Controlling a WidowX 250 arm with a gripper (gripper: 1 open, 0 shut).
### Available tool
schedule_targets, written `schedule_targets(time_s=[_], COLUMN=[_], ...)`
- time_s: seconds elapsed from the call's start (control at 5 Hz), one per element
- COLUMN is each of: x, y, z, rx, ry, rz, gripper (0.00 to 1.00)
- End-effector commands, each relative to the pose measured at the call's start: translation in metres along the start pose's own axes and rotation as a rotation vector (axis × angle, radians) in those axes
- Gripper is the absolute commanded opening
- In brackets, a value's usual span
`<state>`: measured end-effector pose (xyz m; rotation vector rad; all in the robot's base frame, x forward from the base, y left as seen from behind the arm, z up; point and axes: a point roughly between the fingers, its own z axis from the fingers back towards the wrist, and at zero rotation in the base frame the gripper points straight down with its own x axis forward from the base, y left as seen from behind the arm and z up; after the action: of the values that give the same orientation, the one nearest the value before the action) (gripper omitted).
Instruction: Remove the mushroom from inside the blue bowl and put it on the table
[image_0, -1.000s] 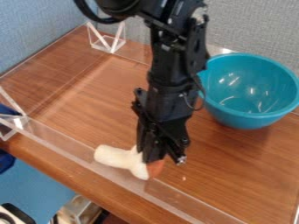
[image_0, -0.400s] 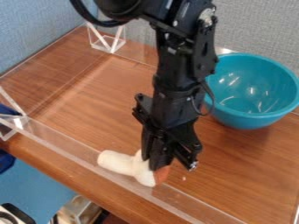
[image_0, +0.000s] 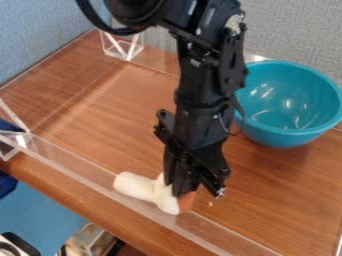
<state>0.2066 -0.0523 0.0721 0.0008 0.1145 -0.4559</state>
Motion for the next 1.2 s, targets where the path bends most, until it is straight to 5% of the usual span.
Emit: schedule_targets(time_s=[0.0,0.2,1.0], x=[-0.001,-0.002,-0.006], y=[0.006,0.011,0.004], z=[-0.010,-0.023,0.000], rx=[-0.003,-0.004,0.010], ry=[-0.008,-0.002,0.029], rz=[-0.025,-0.050,-0.253], gripper=[0.00,0.00,0.00])
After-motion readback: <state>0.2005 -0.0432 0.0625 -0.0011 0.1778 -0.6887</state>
